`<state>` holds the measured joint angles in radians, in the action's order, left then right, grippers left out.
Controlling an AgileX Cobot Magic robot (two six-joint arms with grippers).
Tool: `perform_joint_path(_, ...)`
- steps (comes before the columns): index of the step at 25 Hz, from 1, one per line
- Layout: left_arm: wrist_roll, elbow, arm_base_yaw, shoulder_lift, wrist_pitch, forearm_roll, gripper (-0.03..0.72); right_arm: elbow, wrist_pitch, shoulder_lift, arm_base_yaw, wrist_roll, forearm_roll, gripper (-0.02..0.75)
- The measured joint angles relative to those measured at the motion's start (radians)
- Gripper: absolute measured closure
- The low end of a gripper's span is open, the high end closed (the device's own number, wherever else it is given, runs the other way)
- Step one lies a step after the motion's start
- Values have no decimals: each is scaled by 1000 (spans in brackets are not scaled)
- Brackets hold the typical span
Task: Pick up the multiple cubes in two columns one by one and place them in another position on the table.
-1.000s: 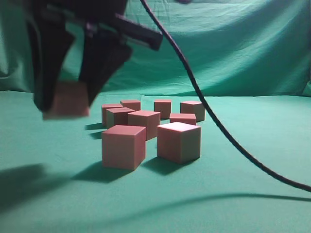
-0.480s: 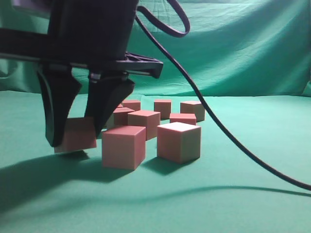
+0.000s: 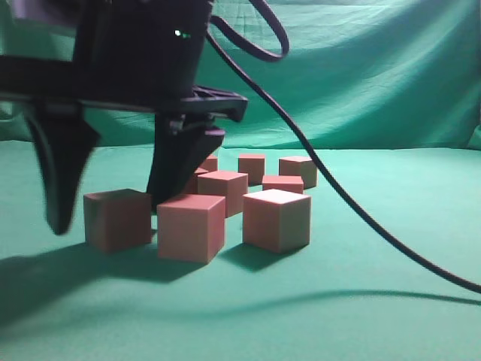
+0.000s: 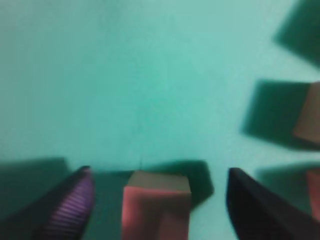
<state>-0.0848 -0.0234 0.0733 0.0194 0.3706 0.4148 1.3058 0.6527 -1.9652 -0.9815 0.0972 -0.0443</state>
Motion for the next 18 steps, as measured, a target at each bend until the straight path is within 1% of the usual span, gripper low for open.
perform_joint_path(1, 0, 0, 0, 0, 0, 0, 688, 19, 18, 0, 0, -6, 0, 207)
perform_joint_path(3, 0, 0, 0, 0, 0, 0, 688, 70, 59, 0, 0, -10, 0, 133)
perform_joint_path(8, 0, 0, 0, 0, 0, 0, 688, 287, 221, -1, 0, -32, 0, 137)
perform_joint_path(11, 0, 0, 0, 0, 0, 0, 688, 463, 356, -2, 0, -39, 0, 302)
perform_joint_path(12, 0, 0, 0, 0, 0, 0, 688, 530, 408, -2, 0, -39, 0, 377)
perform_joint_path(14, 0, 0, 0, 0, 0, 0, 688, 652, 501, -2, 0, -40, 0, 552)
perform_joint_path(15, 0, 0, 0, 0, 0, 0, 688, 717, 545, -2, 0, -40, 0, 619)
perform_joint_path(16, 0, 0, 0, 0, 0, 0, 688, 779, 573, -2, 0, -40, 0, 668)
perform_joint_path(18, 0, 0, 0, 0, 0, 0, 688, 874, 596, 5, 0, -43, 0, 738)
